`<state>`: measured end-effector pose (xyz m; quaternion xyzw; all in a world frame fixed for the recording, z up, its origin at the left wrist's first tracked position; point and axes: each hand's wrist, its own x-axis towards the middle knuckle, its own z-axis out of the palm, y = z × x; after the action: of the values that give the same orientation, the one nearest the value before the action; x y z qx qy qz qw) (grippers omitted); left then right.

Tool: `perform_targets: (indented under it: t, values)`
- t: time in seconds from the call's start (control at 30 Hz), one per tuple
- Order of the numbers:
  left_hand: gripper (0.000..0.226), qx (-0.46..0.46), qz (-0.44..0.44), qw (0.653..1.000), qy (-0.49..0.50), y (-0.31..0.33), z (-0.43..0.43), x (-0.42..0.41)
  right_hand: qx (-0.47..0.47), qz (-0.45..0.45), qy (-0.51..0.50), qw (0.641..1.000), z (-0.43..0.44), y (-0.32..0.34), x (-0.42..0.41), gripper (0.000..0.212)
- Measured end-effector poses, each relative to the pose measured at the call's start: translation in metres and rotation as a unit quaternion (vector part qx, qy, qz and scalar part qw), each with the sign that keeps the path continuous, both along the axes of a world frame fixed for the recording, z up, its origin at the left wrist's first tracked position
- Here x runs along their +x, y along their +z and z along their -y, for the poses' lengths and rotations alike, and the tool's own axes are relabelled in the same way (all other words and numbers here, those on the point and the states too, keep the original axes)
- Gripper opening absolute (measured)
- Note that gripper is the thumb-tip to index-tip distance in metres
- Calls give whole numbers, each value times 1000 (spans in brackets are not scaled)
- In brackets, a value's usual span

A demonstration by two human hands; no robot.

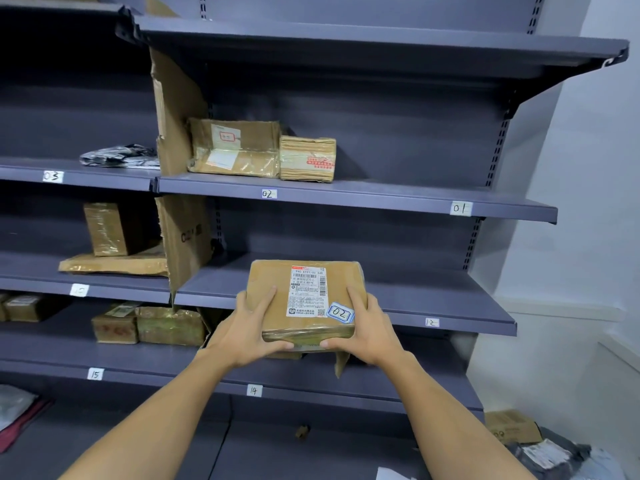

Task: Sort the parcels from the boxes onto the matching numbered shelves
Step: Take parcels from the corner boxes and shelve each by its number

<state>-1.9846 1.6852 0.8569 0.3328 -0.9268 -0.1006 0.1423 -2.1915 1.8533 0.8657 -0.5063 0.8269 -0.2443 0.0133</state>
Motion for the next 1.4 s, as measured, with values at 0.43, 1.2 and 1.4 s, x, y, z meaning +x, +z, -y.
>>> perform_targets:
  t: [0.43,1.2,1.4]
  values:
    - [121,-29,-12,999,37,36,9,46,-28,-9,38,999,23,33,37,129]
    - [122,-72,-63,995,34,151,56,122,-88,-82,50,991,77,141,103,129]
    - [122,-84,-76,993,40,172,83,110,-108,-98,51,988,102,163,93,124]
